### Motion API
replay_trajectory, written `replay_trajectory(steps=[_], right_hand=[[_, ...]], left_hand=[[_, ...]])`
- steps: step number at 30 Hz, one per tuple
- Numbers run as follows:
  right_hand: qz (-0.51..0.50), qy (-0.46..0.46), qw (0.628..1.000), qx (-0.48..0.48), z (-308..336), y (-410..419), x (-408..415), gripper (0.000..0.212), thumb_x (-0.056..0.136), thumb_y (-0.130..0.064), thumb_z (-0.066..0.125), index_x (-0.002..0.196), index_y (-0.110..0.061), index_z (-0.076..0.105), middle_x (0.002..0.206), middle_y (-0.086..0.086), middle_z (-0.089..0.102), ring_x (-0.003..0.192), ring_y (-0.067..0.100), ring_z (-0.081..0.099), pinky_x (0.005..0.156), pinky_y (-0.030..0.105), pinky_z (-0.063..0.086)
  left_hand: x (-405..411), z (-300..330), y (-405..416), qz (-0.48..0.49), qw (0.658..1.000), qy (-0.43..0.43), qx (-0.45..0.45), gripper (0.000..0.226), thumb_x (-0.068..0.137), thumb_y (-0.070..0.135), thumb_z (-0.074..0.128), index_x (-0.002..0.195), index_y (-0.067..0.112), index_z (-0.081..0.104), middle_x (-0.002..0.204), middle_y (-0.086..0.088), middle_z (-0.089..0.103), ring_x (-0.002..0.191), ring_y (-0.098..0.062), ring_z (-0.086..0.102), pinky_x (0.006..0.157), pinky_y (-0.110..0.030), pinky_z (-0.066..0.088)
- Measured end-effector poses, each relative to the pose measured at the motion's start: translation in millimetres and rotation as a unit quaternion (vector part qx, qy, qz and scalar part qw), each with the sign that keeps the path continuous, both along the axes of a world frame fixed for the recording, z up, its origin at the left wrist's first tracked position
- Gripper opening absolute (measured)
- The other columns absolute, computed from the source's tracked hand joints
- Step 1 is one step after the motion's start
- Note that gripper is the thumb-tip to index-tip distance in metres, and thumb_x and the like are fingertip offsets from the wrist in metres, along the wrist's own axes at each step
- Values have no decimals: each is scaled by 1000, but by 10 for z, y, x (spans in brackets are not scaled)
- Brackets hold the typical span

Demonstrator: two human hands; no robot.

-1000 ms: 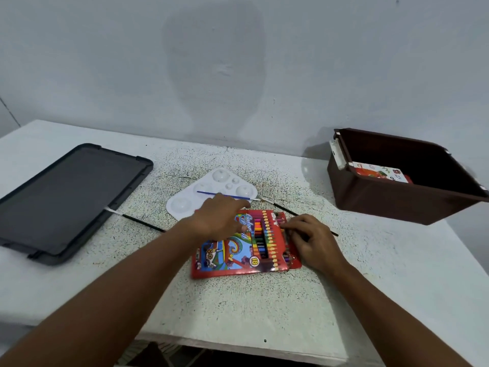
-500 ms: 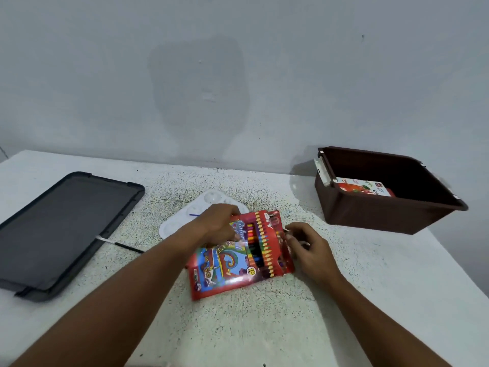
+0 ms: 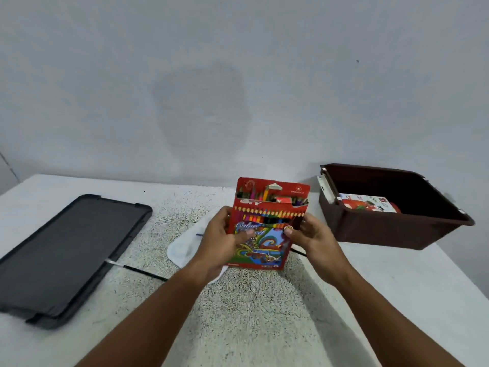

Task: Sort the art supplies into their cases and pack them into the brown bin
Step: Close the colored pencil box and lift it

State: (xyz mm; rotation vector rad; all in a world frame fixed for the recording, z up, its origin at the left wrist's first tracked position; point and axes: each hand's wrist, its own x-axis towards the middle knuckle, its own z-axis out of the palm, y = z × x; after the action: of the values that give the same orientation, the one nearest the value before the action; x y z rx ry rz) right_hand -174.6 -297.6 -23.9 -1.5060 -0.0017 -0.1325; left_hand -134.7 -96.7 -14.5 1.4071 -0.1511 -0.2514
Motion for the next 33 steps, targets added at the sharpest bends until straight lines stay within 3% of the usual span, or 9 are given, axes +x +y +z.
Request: replay_trajectory(steps=[4,10,16,24,28,33], right_hand=[[3,0,1000,-8,-3,-5,-6,28,87,1,61,113,-7,60,107,10,72,101,27,68,76,30,56],[24,-22,999,0,49,63,25,39,80,-9,68,117,-8,57,110,12,70,102,25,68,78,34,55],[2,-42,999,1,54,35,104,27,85,7,60,110,-3,59,98,7,73,93,19,69,73,27,55],[15,-52,998,17,50,30,139,33,75,2,68,107,-1,60,96,7,73,91,20,70,72,28,55],[-1,-38,999,33,34,18,153,28,75,3,67,102,4,63,90,9,74,84,24,72,66,29,56],[10,-35,999,13,36,20,125,44,66,-16,79,104,0,63,97,11,73,92,26,70,72,32,57]], left_hand=[[-4,-105,-5,-23,1000,0,10,37,78,-1,72,109,12,59,99,-6,74,89,-23,71,72,-39,58],[31,-82,-9,-23,1000,-21,6,33,73,0,76,102,9,64,93,-7,75,85,-25,72,70,-37,58],[84,-91,6,-16,999,-26,13,33,67,5,80,98,7,68,90,-5,75,83,-23,72,72,-38,58],[163,-128,48,-45,998,-42,31,39,62,17,81,98,6,70,94,-9,74,88,-27,72,81,-45,56],[165,-193,94,-77,996,-34,40,36,66,7,80,100,5,69,96,-8,74,90,-26,71,77,-40,58],[131,-307,149,-96,993,-30,68,27,75,-4,73,101,3,69,92,-2,75,85,-16,72,66,-20,55]])
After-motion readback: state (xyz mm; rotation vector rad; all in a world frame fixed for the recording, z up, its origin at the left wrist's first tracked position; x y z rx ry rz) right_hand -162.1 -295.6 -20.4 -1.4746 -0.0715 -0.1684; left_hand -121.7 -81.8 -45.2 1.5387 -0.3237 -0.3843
